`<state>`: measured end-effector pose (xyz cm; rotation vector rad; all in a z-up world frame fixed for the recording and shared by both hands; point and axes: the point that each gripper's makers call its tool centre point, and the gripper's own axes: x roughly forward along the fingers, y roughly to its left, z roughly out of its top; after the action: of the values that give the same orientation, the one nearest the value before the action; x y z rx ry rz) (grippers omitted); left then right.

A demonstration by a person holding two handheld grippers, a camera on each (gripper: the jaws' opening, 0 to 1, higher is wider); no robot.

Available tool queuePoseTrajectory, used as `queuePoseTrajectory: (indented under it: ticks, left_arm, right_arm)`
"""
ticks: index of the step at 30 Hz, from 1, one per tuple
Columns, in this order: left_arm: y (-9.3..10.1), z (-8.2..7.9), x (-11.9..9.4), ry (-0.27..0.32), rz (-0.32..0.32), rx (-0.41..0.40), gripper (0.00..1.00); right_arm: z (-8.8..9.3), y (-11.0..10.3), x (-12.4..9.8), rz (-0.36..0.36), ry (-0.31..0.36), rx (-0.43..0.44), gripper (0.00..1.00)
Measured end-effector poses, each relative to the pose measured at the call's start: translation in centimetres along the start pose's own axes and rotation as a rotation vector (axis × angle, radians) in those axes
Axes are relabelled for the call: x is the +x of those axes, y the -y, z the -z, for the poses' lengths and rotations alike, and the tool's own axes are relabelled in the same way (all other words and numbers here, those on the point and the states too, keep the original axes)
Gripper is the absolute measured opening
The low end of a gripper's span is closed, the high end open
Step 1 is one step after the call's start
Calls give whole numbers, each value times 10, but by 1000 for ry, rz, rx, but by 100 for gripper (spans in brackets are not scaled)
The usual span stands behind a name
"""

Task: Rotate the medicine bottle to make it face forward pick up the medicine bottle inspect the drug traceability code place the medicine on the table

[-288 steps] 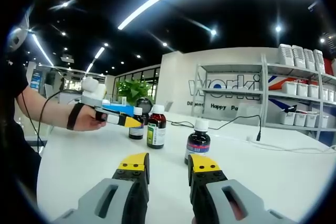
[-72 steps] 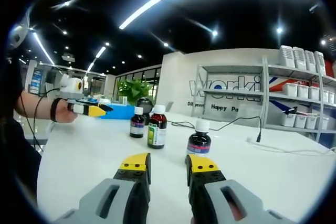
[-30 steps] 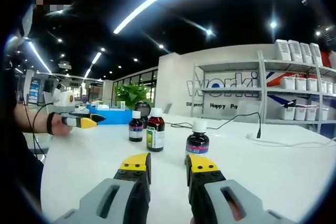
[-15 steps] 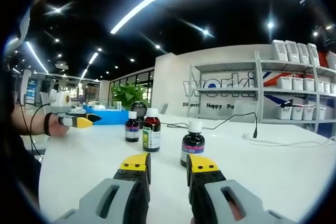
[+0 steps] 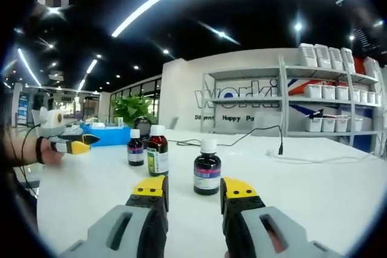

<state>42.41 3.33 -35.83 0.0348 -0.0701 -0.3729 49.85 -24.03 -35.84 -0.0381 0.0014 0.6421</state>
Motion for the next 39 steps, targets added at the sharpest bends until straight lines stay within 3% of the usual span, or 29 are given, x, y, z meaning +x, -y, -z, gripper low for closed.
queuePoseTrajectory:
  ticks: [3, 9, 13, 17, 26, 29, 35, 39]
  left_arm:
    - [0, 1, 1, -5, 4, -9, 41]
    - [-1, 1, 1, -5, 8, -5, 41]
    - [-1, 1, 1, -1, 5, 3, 41]
    - [-2, 0, 0, 5, -3, 11, 41]
    - [2, 0, 1, 0, 13, 16, 41]
    - [2, -1, 0, 6, 11, 15, 41]
    - [2, -2, 0, 10, 15, 12, 41]
    - [3, -3, 0, 16, 19, 9, 41]
  right_arm:
    - [-4, 0, 10, -5, -4, 29, 31]
    - [-11, 1, 30, 7, -53, 5, 34]
    - [-7, 11, 48, 33, -95, 0, 33]
    - [-4, 3, 63, 50, -109, 13, 36]
    - [-3, 22, 80, 203, -135, -4, 39]
    - [5, 28, 82, 273, -151, 33, 39]
    - [12, 24, 86, 336, -147, 42, 37]
    - [18, 25, 93, 395, -181, 23, 35]
